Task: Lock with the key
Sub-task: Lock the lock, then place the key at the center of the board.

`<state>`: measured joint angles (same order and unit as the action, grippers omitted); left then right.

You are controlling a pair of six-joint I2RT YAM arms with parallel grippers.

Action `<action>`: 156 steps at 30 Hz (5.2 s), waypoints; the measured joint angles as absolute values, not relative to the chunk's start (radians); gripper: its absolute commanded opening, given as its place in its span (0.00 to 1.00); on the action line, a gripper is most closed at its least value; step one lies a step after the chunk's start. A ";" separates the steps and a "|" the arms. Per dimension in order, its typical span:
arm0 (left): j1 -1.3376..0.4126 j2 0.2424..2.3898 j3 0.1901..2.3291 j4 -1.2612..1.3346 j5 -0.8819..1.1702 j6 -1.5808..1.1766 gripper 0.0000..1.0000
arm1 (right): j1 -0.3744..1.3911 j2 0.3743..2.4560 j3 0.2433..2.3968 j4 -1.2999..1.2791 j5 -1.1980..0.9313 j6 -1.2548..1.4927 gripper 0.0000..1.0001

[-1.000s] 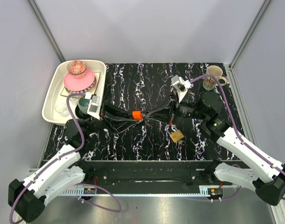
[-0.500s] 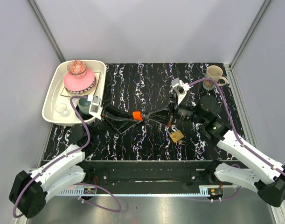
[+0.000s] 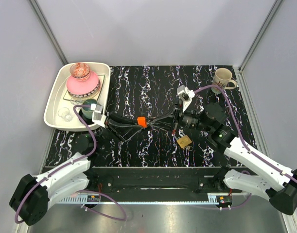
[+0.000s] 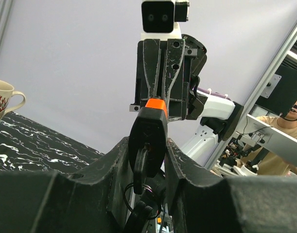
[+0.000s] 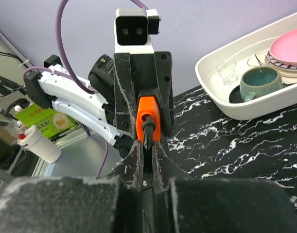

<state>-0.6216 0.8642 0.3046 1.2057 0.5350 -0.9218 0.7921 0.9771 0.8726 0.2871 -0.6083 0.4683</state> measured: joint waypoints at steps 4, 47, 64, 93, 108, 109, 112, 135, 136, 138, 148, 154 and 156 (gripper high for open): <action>-0.623 0.864 0.297 1.208 0.526 -0.926 0.00 | 0.794 0.977 0.864 0.299 -0.602 0.469 0.00; -0.595 0.845 0.561 0.731 0.686 -0.752 0.00 | 0.775 1.019 0.963 0.232 -0.647 0.365 0.39; -0.615 0.774 0.546 0.587 0.703 -0.685 0.00 | 0.811 0.995 0.942 0.116 -0.629 0.340 0.04; -0.374 0.642 0.524 0.487 0.747 -0.737 0.99 | 0.848 1.038 0.945 0.091 -0.680 0.375 0.00; -0.300 0.606 0.464 0.482 0.923 -0.839 0.77 | 0.841 1.037 0.912 0.080 -0.697 0.376 0.00; -0.300 0.601 0.464 0.474 0.932 -0.838 0.76 | 0.840 1.037 0.912 0.082 -0.697 0.376 0.00; -0.300 0.594 0.464 0.453 0.951 -0.833 0.65 | 0.839 1.037 0.912 0.084 -0.698 0.376 0.00; -0.300 0.495 0.432 0.411 0.957 -0.823 0.00 | 0.827 1.044 0.904 0.086 -0.693 0.400 0.00; -0.300 0.482 0.432 0.393 0.951 -0.818 0.00 | 0.828 1.044 0.904 0.086 -0.692 0.401 0.00; -0.293 0.458 0.432 0.364 0.945 -0.807 0.00 | 0.831 1.044 0.902 0.088 -0.693 0.401 0.00; -0.229 0.358 0.432 0.202 0.892 -0.745 0.00 | 0.822 1.040 0.881 0.099 -0.660 0.402 0.00; -0.170 0.306 0.441 0.034 0.714 -0.662 0.00 | 0.791 1.024 0.869 0.100 -0.662 0.405 0.00; -0.165 0.292 0.443 0.005 0.676 -0.648 0.00 | 0.778 1.023 0.869 0.099 -0.669 0.405 0.00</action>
